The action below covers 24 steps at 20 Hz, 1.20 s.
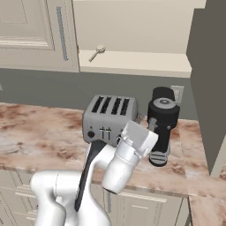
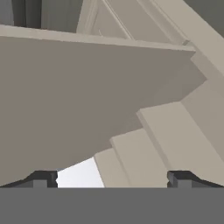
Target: Pick up the bar soap and dish brush from the sink, and place them back in the cabinet, and close the cabinet doors.
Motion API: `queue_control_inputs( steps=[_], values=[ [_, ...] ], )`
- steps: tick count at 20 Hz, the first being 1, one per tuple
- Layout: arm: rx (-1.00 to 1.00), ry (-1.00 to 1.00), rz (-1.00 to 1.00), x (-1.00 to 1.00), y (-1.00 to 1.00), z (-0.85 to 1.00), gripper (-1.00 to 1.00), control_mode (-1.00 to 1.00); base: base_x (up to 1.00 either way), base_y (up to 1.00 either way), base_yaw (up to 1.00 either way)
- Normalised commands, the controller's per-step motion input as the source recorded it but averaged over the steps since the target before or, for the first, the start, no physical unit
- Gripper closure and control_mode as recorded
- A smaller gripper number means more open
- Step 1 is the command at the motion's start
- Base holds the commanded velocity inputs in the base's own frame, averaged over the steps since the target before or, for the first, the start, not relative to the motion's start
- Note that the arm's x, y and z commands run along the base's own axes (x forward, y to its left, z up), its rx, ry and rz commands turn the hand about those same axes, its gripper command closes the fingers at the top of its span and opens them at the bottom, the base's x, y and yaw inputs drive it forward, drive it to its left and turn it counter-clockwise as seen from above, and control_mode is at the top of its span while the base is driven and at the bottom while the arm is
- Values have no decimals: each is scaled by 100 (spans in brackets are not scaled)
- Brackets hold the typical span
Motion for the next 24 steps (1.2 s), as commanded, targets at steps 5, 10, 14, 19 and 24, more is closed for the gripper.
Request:
queue_control_inputs(
  steps=[5,10,14,19,24],
  values=[
    [0,-12,0,-11,-54,-19,-100,-100,0,0,0],
    [0,-9,0,-1,-55,-13,-100,-100,0,0,0],
    [0,-9,0,0,-47,-23,-100,-100,0,0,0],
    [0,-9,0,0,-38,-35,-100,-100,0,0,0],
    [0,-10,0,0,-37,-28,-100,-100,0,0,0]
  ],
)
